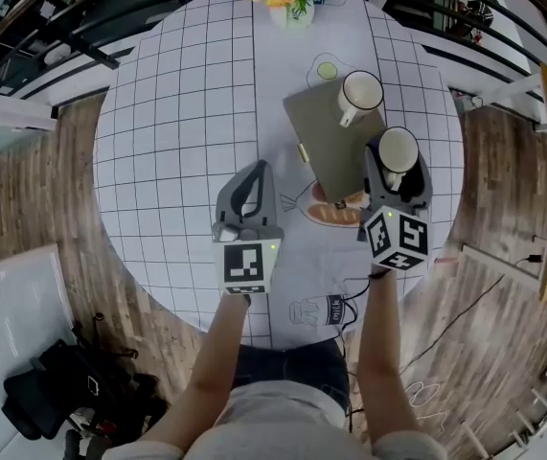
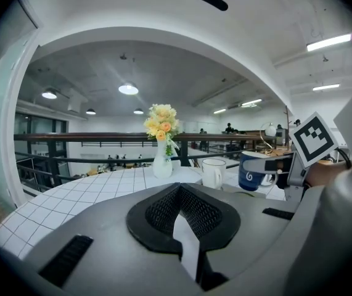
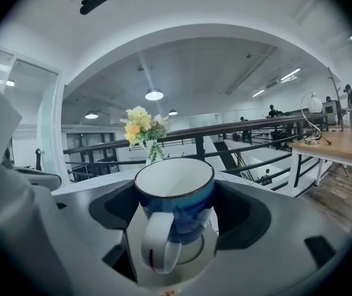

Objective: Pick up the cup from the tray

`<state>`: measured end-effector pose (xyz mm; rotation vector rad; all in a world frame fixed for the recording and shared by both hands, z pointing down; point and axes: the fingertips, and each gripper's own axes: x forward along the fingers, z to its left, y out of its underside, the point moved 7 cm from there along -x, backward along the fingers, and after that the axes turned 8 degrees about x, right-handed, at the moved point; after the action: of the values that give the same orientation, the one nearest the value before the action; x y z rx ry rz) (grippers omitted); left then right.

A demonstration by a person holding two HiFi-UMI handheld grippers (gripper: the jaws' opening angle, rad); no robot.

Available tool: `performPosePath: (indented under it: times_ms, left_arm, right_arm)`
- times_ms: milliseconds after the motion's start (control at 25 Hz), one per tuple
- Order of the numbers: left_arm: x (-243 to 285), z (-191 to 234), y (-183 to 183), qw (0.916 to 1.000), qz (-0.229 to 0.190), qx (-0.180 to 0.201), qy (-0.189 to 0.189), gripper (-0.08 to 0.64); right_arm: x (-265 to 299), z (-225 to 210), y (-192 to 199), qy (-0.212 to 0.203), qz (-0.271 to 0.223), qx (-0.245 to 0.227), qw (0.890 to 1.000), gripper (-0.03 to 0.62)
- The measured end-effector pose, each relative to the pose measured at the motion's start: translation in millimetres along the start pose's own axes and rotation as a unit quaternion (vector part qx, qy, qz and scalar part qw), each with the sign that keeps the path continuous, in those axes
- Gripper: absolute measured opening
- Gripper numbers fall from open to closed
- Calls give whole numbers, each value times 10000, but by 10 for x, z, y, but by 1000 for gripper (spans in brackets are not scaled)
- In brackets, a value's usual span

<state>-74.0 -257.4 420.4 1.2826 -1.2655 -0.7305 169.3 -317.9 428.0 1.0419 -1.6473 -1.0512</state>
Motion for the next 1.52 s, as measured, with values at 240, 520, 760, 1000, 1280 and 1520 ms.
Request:
performPosePath:
  times_ms: [240, 520, 760, 1000, 1280, 1520]
  left_arm:
    - [-20, -56, -56, 9999, -135, -71, 41, 6]
    - [-53, -191, -113, 9995, -231, -44, 192, 6]
    - [-63, -321, -111, 9992, -234, -11, 331, 6]
    - [-77, -420, -120, 9988, -297, 11, 381, 6]
    - [-74, -453, -83, 9987, -223, 162, 425, 6]
    - [-75, -462, -19, 9990, -138, 137, 402, 6]
  right_arm:
    - [-336, -182, -202, 273, -255, 68, 9993, 339]
    - [-731, -393, -8, 583, -133, 53, 9982, 339]
    - [-906, -489, 321, 712, 120, 227, 9971, 339]
    - [-905, -555, 613, 719, 290, 327, 9965, 339]
    - [-817, -633, 864, 770, 453, 301, 9955, 339]
    - [-837, -610, 960, 750, 419, 214, 9961, 339]
